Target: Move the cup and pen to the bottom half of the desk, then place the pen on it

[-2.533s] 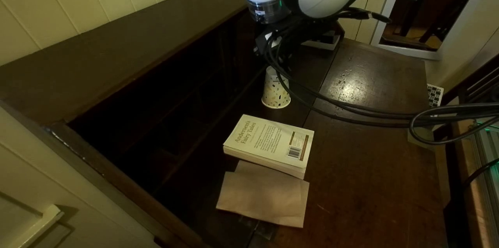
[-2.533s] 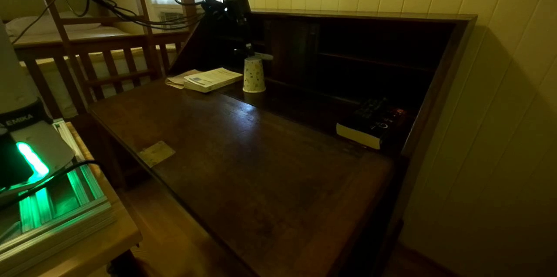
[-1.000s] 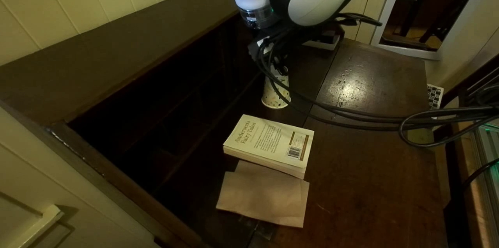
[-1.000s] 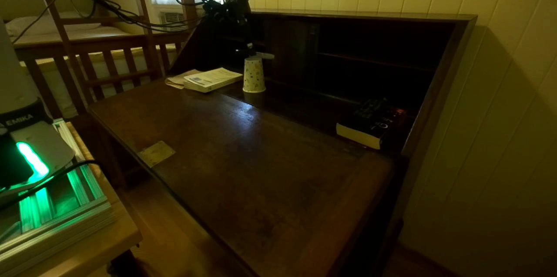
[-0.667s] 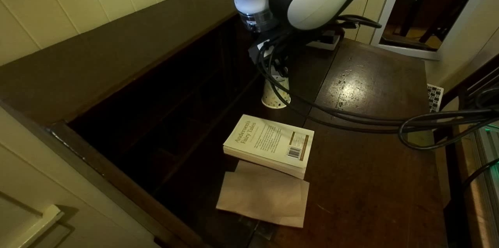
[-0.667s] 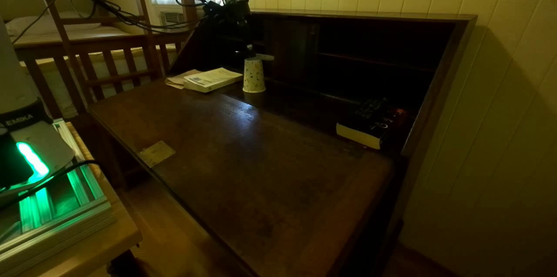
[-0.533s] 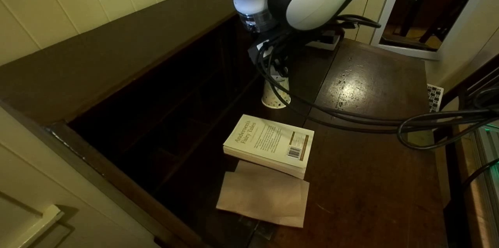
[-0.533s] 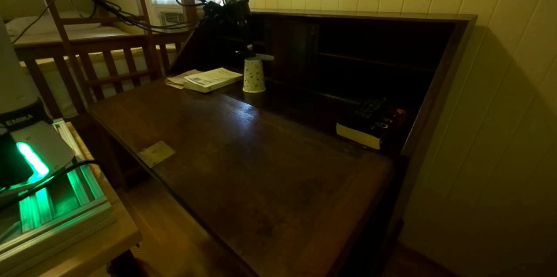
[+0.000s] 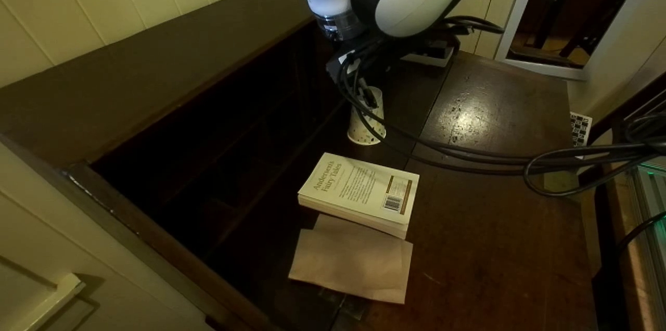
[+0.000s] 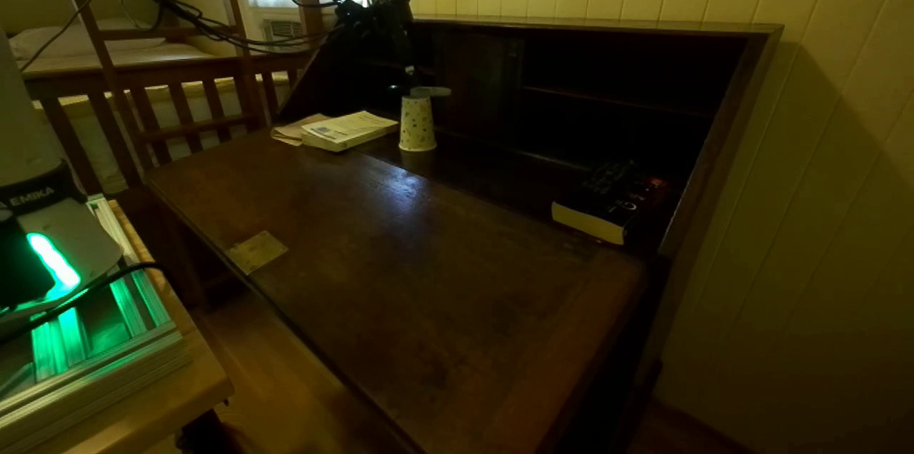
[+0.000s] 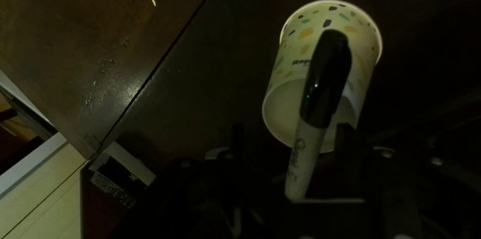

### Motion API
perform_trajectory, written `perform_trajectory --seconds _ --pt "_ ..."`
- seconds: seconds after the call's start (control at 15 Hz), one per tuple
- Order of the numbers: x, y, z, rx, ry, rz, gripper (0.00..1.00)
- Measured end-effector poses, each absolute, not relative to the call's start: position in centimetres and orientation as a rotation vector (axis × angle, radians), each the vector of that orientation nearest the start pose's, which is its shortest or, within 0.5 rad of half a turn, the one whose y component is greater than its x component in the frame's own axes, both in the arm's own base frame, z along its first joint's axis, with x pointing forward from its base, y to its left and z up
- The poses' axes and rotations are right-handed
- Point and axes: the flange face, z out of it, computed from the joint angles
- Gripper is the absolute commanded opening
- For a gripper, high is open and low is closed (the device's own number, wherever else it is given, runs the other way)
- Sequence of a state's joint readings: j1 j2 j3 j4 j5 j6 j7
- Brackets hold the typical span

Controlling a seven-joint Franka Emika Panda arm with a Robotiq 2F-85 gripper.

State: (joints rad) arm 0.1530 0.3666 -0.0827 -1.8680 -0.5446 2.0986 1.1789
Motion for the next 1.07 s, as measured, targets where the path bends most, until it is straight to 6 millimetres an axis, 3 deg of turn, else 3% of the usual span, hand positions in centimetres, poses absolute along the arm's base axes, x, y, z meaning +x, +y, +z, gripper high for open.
perform_trajectory --seconds 0.13,1.07 --pt "62.2 2.2 31.7 -3.314 1.389 -0.318 1.00" --pt "62.9 2.2 33.1 -3.301 1.385 -0.375 1.00"
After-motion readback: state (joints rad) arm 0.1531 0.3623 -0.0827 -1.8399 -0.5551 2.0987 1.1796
